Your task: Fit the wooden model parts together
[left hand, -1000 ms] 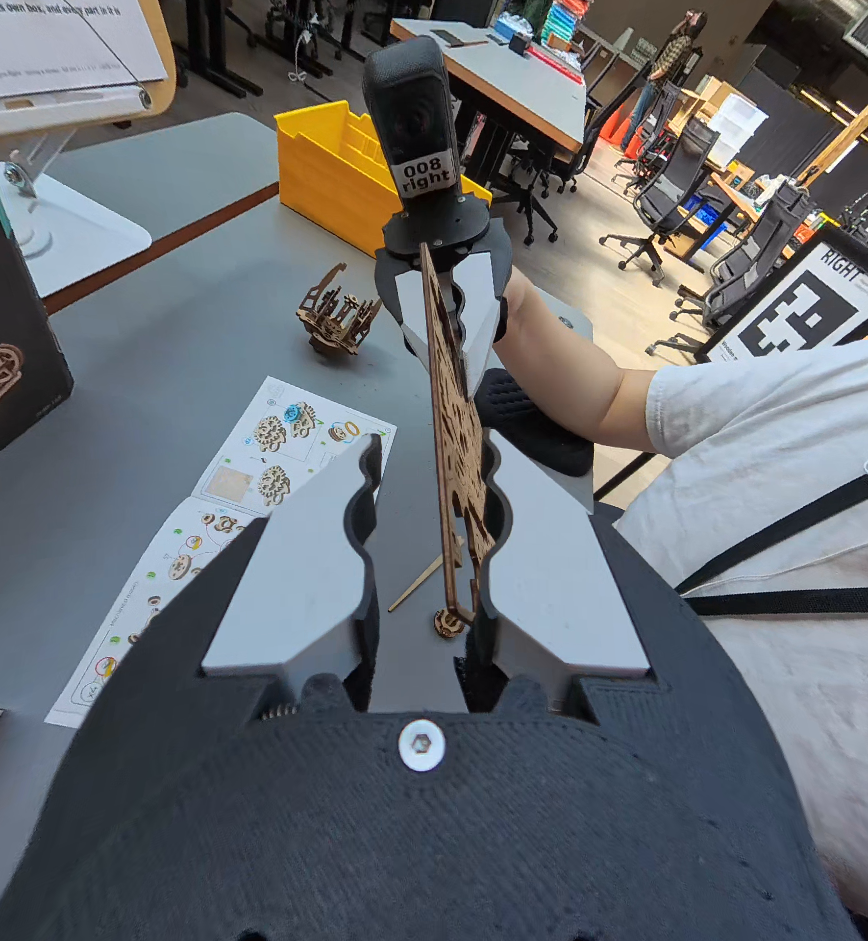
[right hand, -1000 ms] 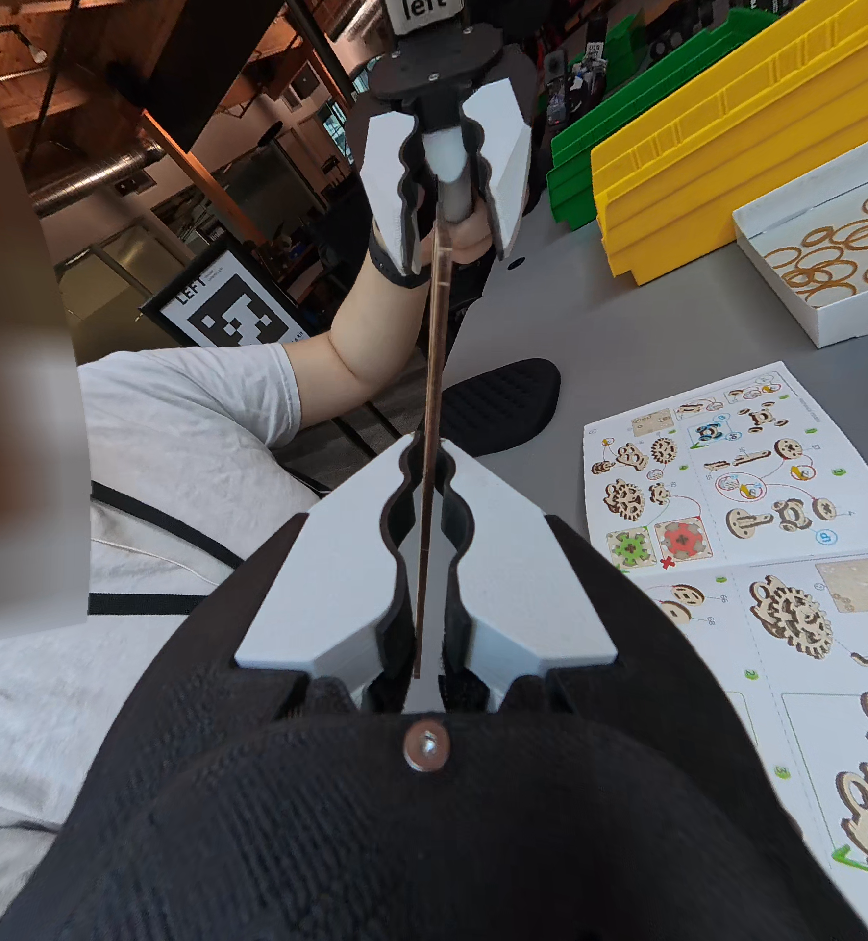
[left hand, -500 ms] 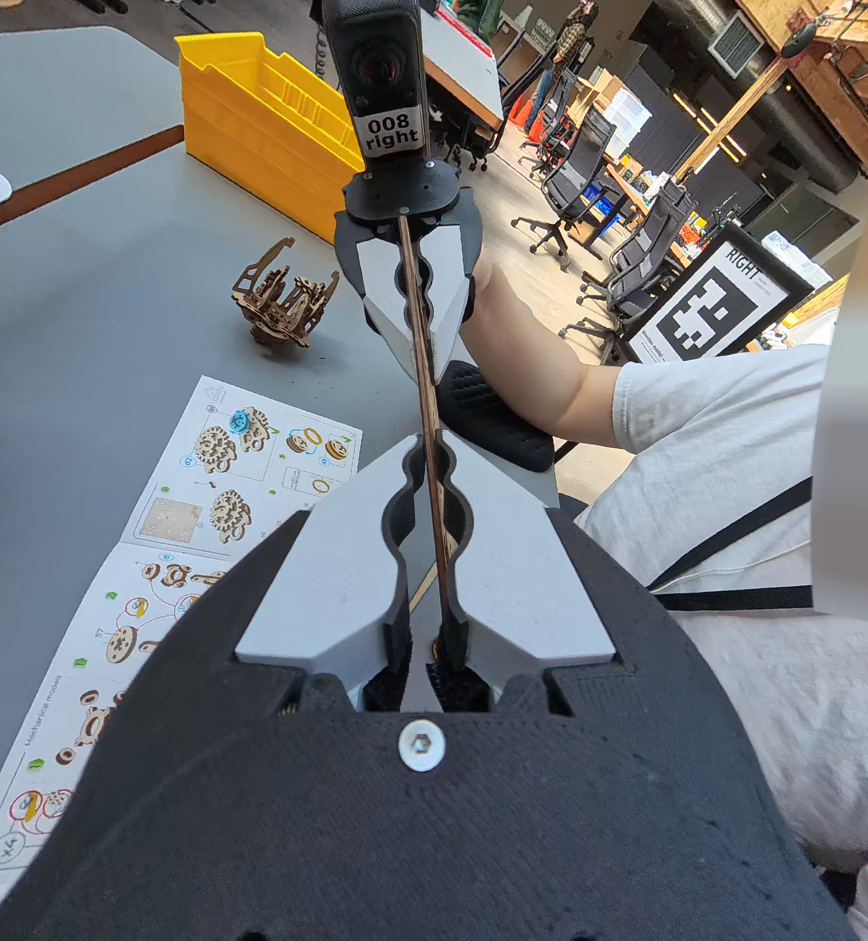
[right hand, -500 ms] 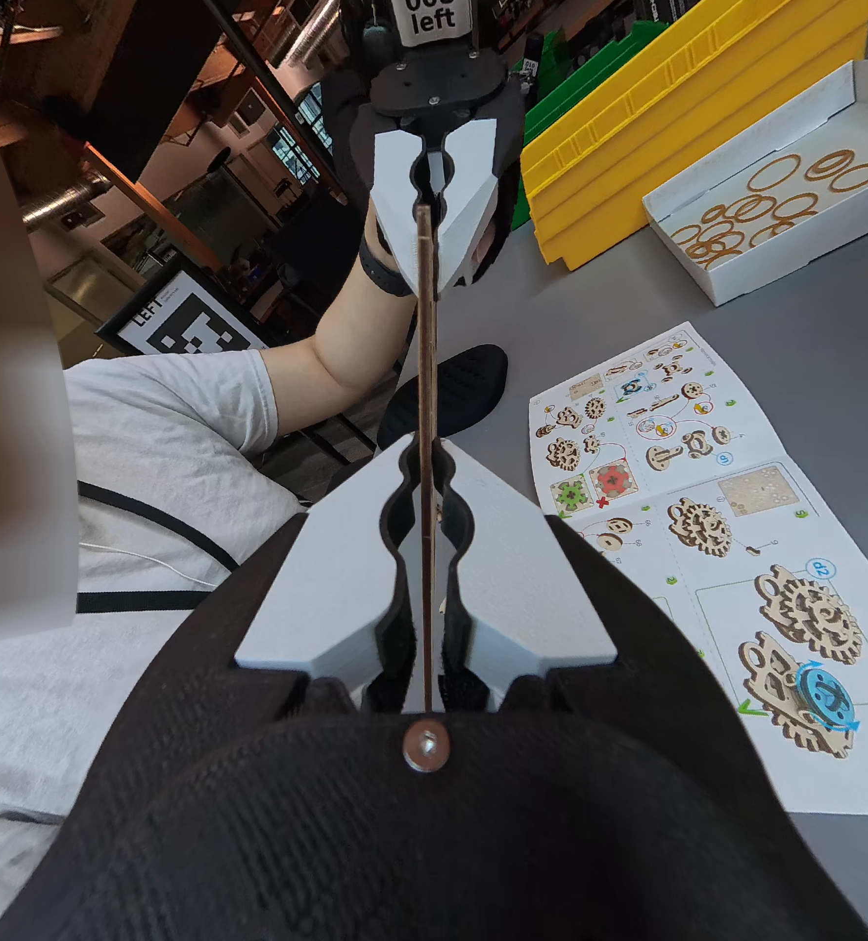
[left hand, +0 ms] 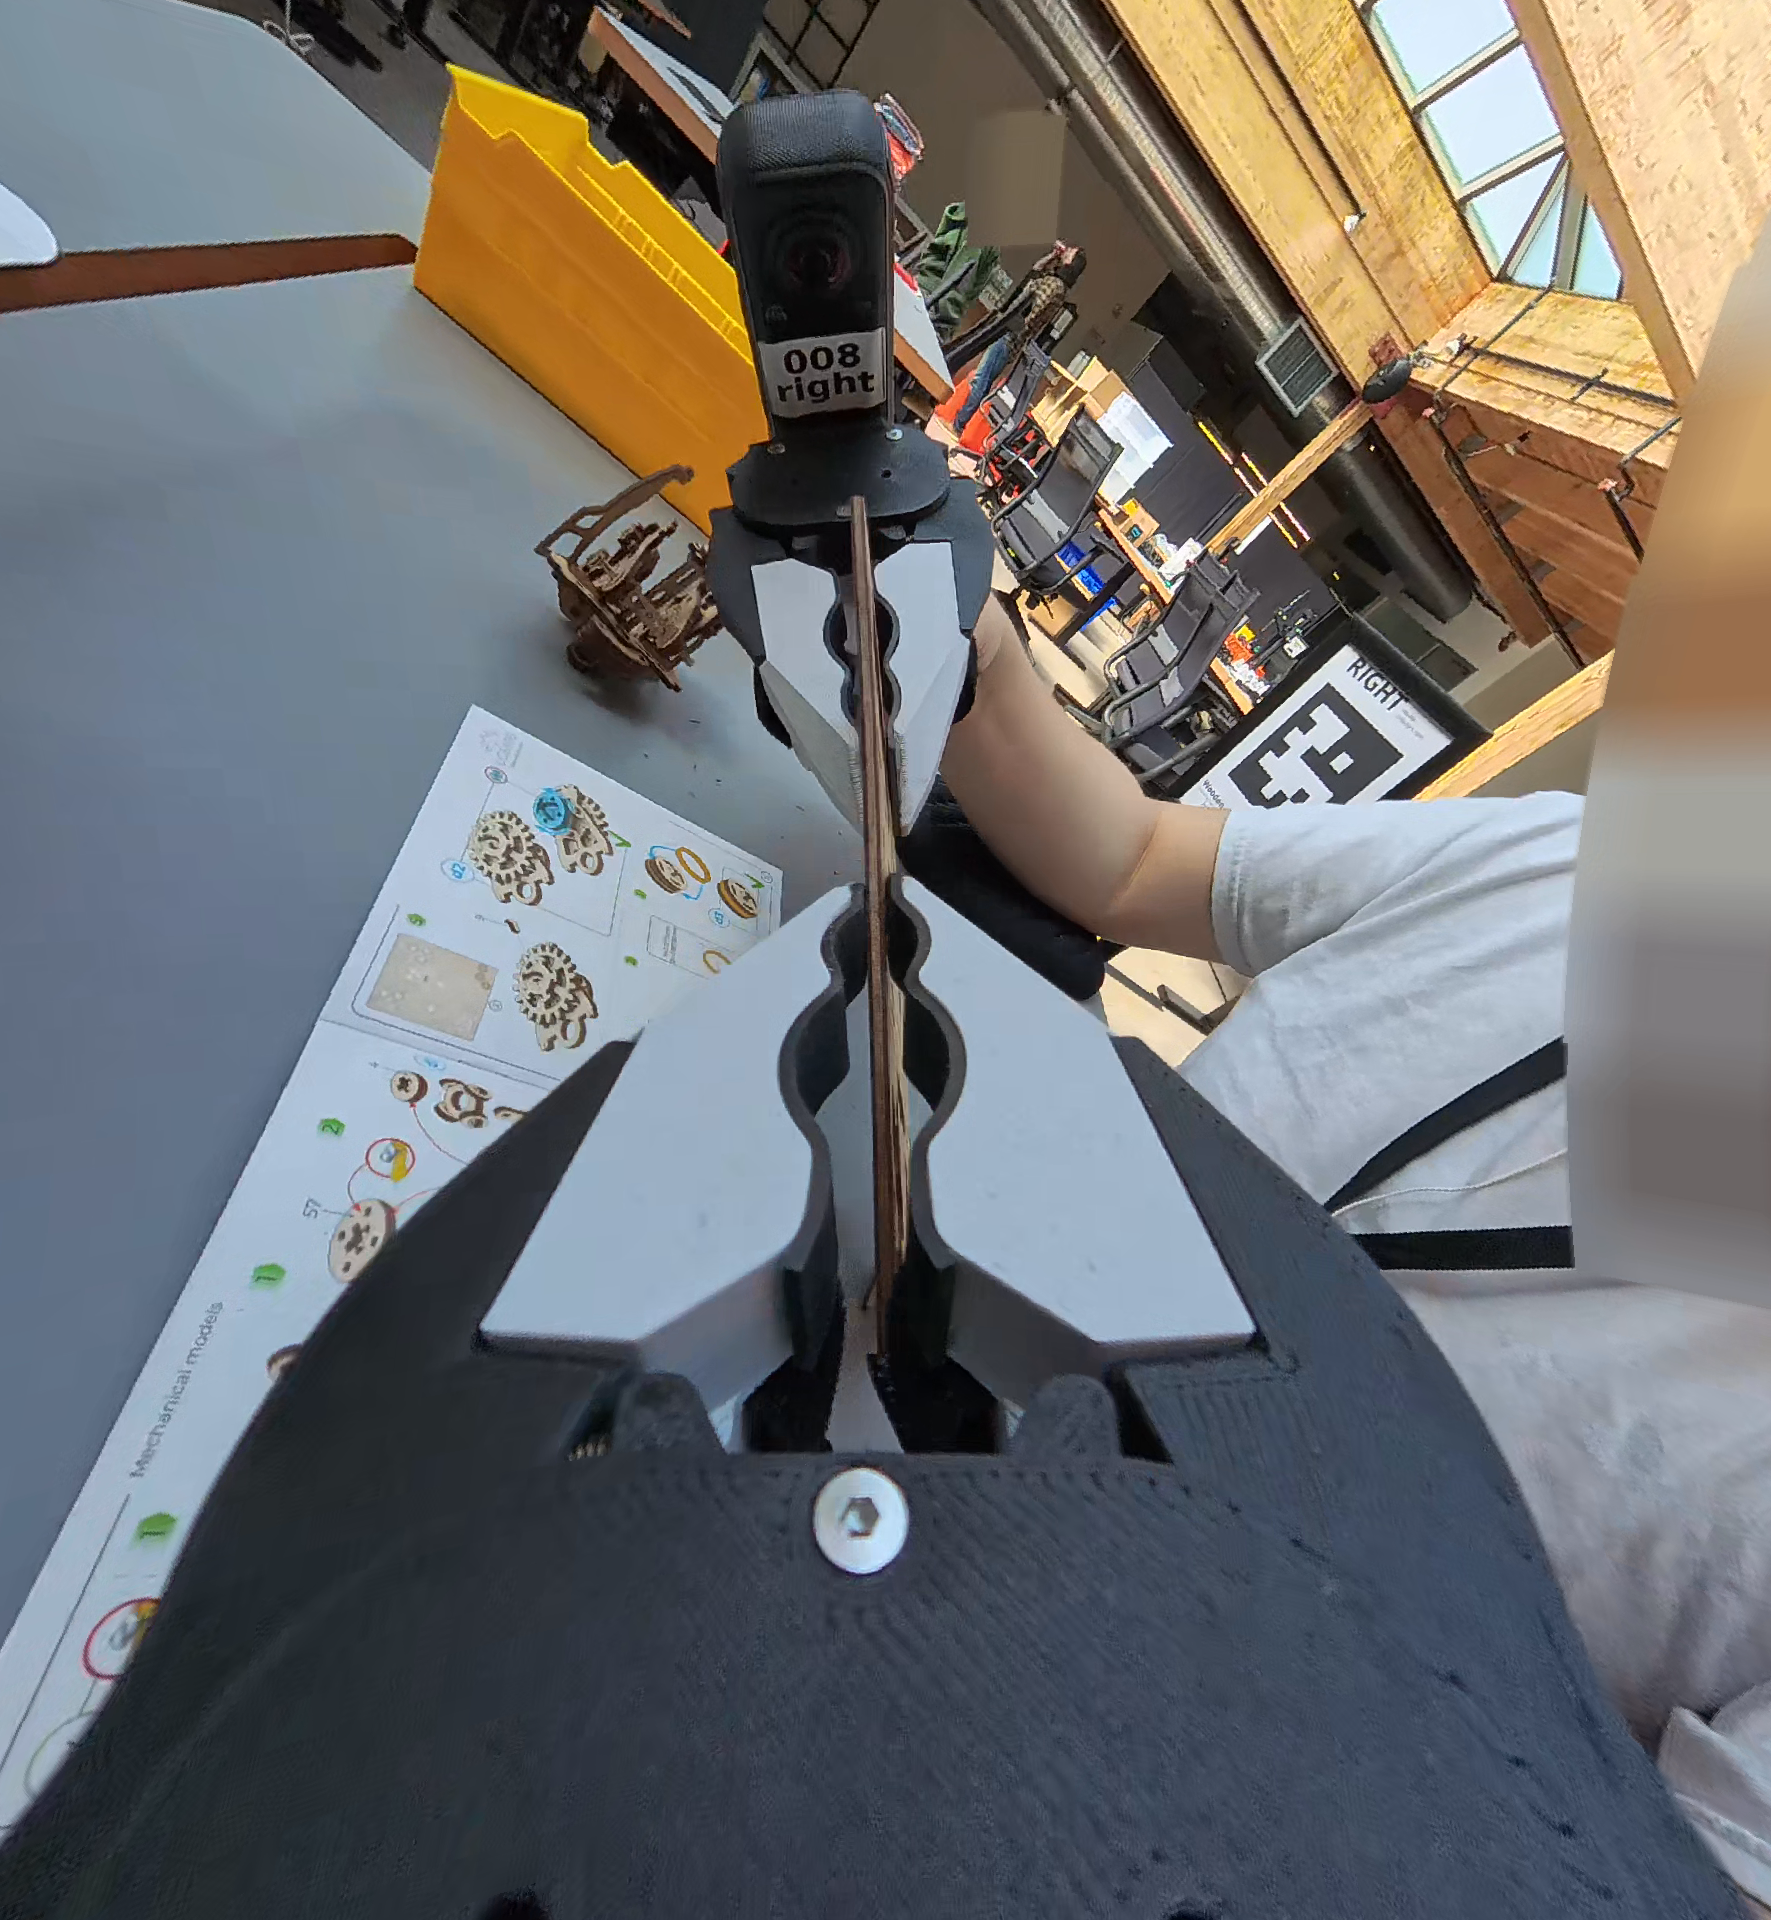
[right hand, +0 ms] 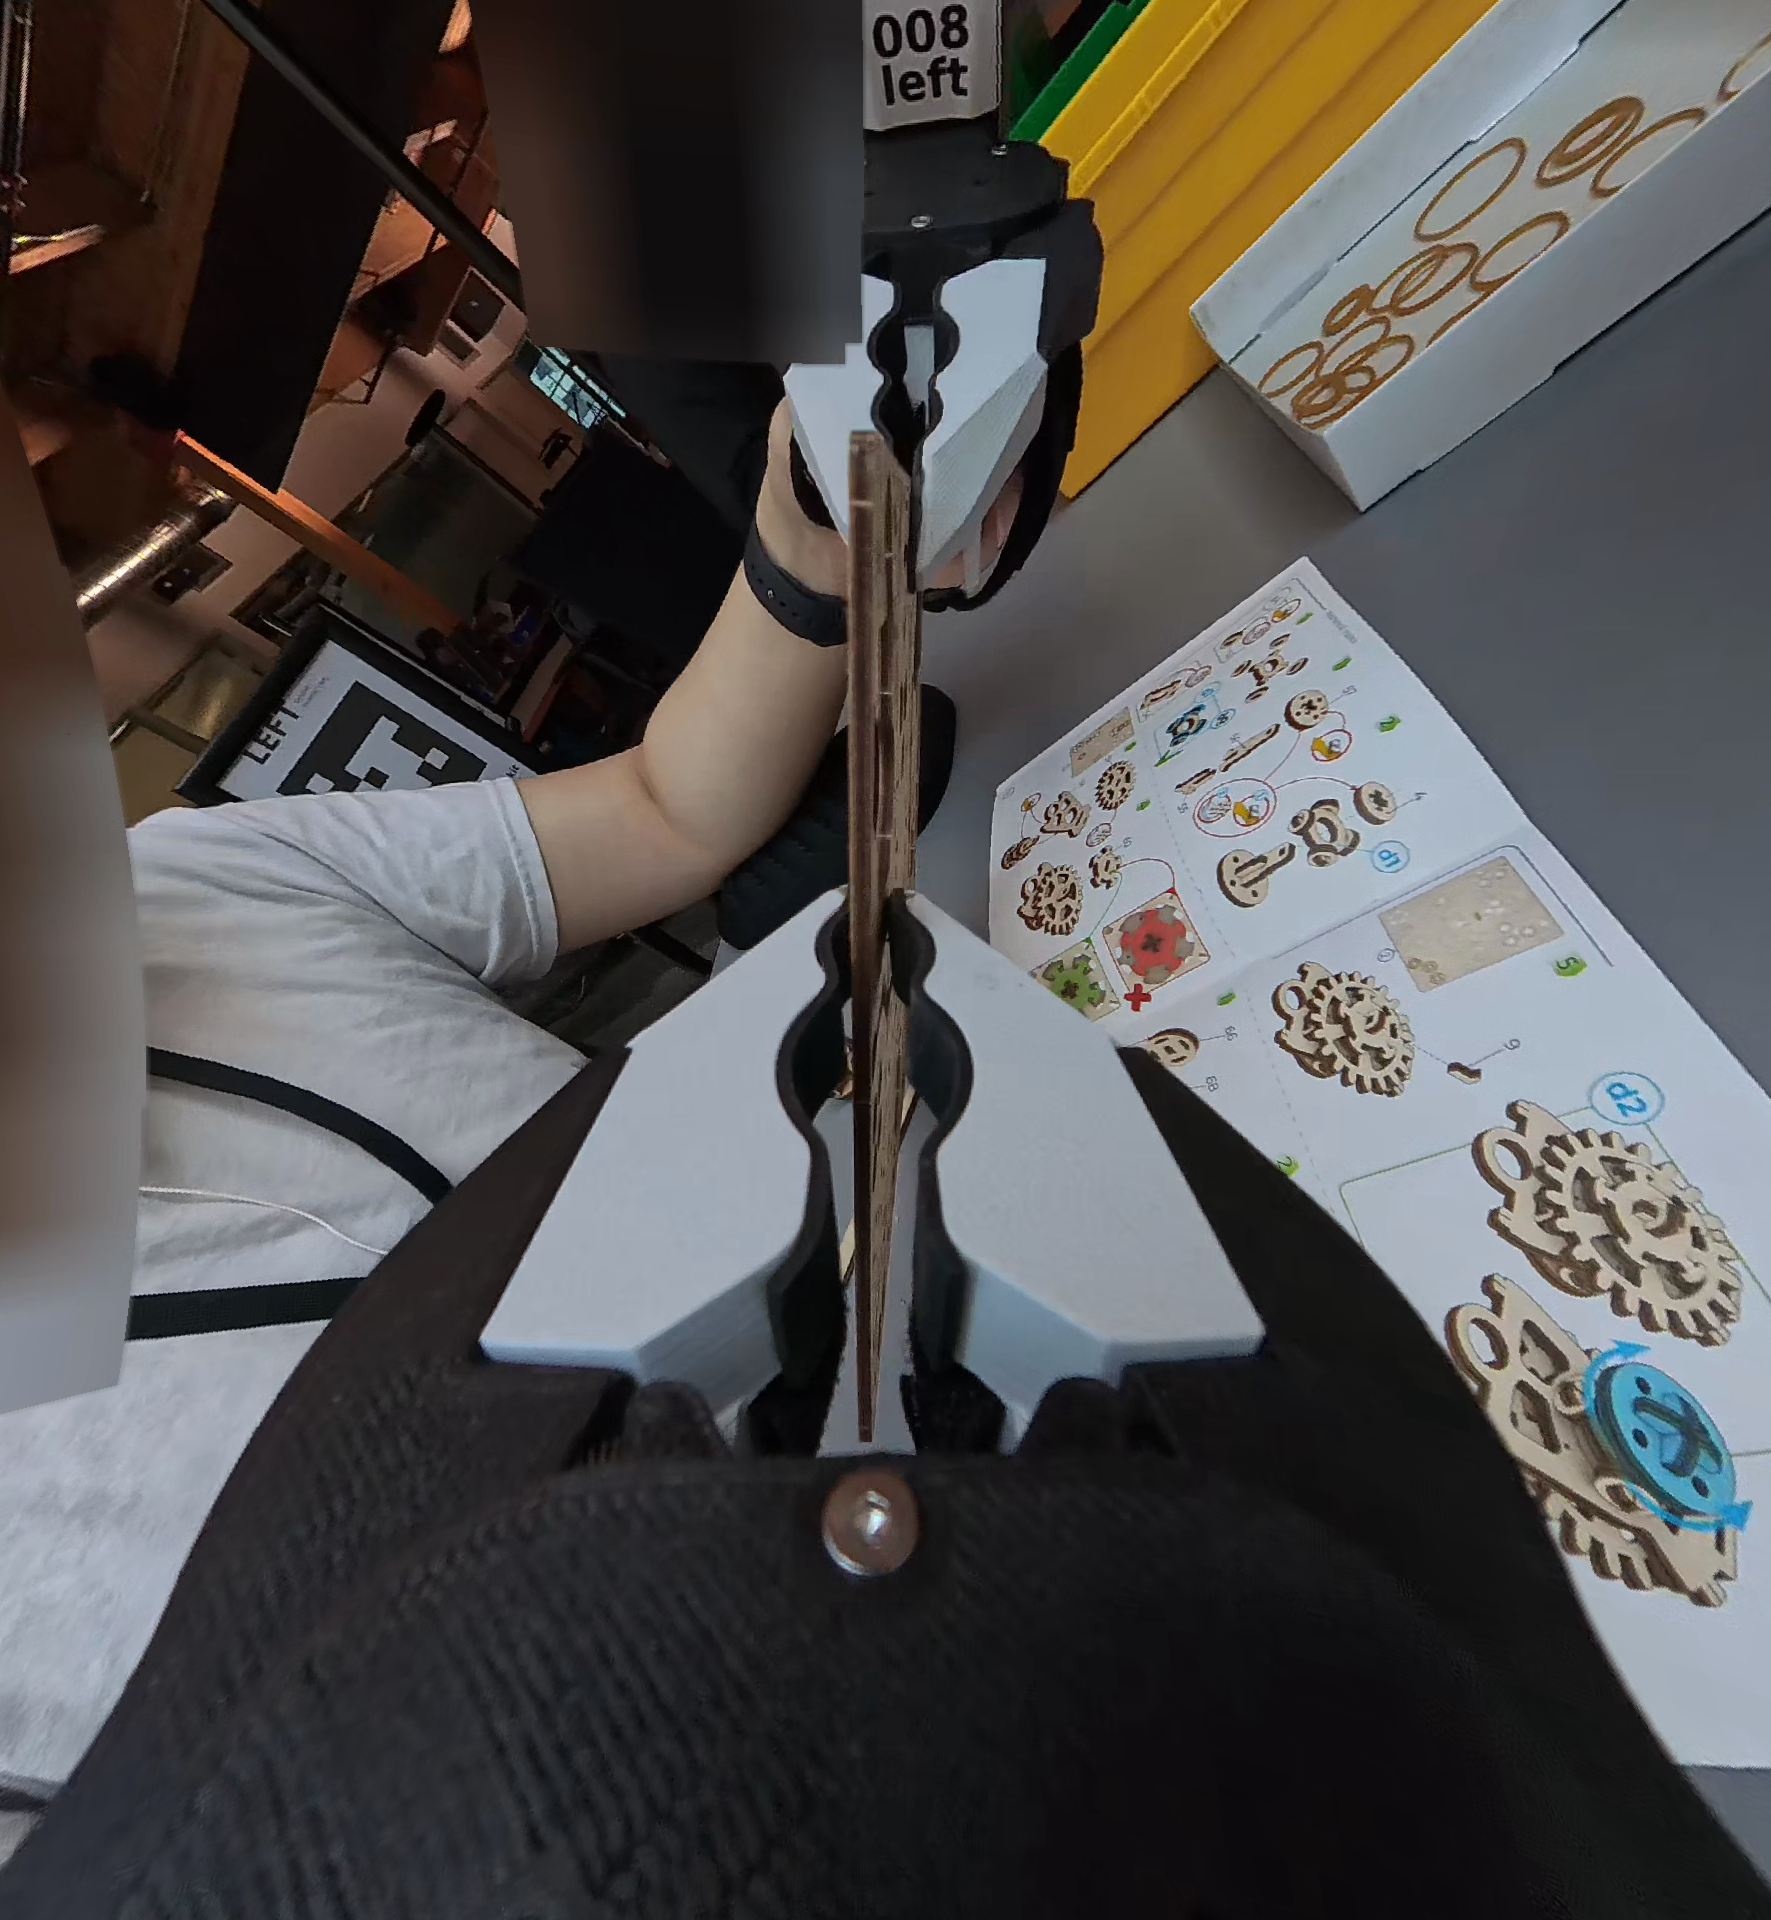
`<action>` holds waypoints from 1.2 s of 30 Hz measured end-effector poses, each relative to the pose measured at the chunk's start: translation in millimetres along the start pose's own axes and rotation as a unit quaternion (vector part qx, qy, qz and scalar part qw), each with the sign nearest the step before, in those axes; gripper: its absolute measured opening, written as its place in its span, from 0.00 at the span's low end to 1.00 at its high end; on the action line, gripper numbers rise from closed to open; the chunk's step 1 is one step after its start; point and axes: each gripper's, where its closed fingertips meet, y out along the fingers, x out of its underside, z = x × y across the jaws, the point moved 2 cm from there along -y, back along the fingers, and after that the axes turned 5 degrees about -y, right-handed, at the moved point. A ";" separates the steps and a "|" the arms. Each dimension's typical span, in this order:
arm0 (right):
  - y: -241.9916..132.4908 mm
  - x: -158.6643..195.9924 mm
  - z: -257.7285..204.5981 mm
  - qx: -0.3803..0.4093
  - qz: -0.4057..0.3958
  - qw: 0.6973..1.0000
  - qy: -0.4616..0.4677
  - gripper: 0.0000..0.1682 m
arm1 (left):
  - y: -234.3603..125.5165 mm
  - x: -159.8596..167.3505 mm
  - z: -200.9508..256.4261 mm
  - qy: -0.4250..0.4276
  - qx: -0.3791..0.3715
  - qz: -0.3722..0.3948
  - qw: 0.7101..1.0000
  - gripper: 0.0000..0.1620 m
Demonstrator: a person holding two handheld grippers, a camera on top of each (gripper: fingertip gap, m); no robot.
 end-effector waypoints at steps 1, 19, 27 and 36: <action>3.7 1.6 2.2 -0.002 -0.002 1.000 0.005 0.01 | -2.9 3.3 -3.2 -0.008 -0.001 0.000 1.000 0.00; 13.4 5.1 26.1 0.001 0.017 0.999 0.045 0.01 | -13.3 8.5 -25.8 -0.026 0.001 0.017 1.000 0.00; 14.1 7.2 28.4 0.014 0.009 0.999 0.035 0.02 | -12.5 9.1 -27.0 -0.027 -0.002 0.018 0.999 0.00; 16.6 7.4 29.0 0.026 0.001 1.000 0.011 0.02 | -11.8 9.7 -27.0 -0.025 -0.004 0.016 1.000 0.00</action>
